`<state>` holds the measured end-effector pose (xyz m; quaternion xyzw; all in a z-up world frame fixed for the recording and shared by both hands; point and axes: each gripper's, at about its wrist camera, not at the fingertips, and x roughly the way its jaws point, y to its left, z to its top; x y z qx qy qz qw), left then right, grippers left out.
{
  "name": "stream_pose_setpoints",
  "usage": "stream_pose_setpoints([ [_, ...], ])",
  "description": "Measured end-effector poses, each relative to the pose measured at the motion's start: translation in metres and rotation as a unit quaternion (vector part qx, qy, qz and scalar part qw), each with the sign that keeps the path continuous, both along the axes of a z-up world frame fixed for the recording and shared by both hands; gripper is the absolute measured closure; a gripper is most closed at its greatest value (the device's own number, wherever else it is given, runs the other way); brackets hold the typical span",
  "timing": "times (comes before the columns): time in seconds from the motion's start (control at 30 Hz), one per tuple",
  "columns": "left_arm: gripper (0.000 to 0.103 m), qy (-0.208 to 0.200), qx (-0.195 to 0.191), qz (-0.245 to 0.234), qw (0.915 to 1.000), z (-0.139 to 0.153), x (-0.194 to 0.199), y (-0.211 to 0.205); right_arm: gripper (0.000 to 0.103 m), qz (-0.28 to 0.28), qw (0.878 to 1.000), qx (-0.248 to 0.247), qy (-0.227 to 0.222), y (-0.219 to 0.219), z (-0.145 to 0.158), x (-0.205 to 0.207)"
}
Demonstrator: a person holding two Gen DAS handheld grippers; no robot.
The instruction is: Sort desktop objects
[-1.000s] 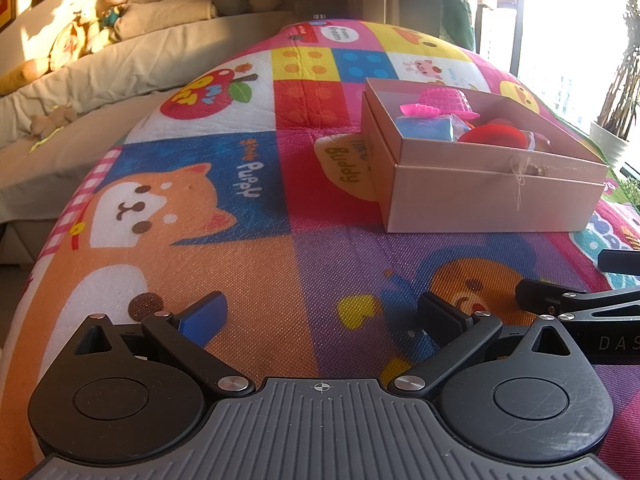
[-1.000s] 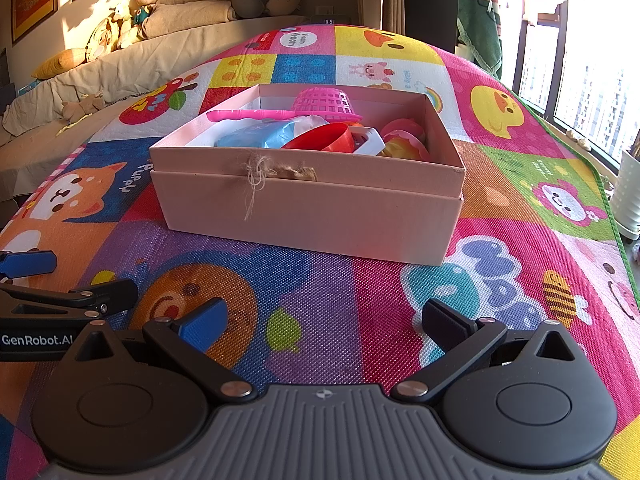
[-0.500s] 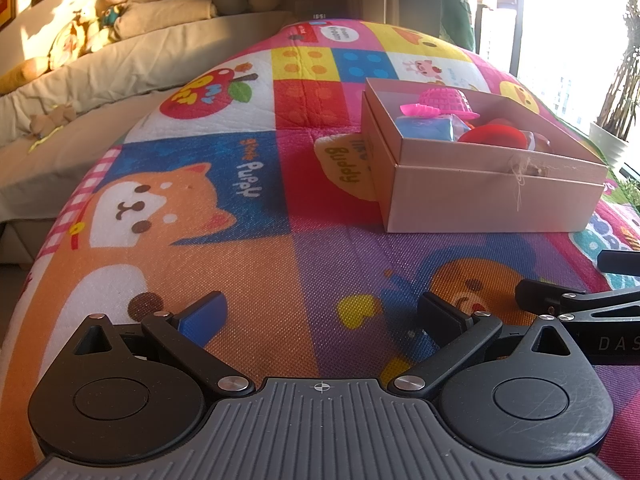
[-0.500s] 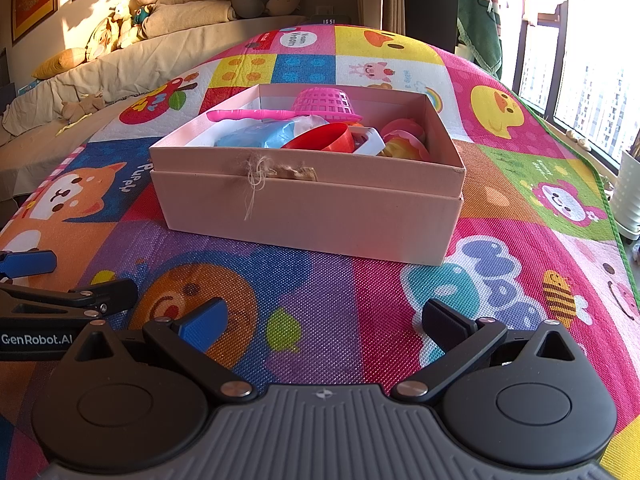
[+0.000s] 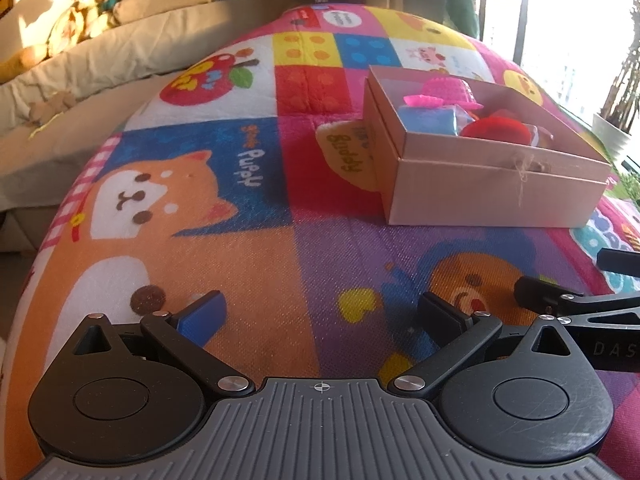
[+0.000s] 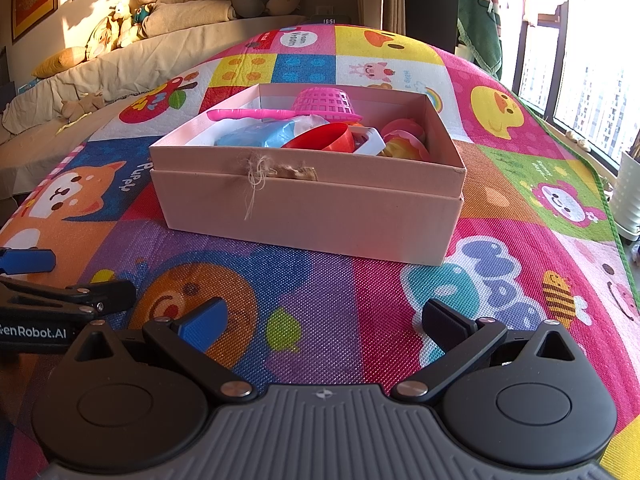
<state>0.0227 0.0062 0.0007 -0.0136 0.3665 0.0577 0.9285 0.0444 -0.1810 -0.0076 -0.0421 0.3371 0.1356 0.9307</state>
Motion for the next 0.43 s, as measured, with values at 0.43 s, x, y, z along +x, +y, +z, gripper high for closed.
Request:
stream_pose_setpoints([
  [0.43, 0.0, 0.0, -0.002, -0.002, 1.0, 0.0007, -0.0027, 0.0003, 0.0, 0.0, 1.0, -0.001, 0.0, 0.0002, -0.0005, 0.0005],
])
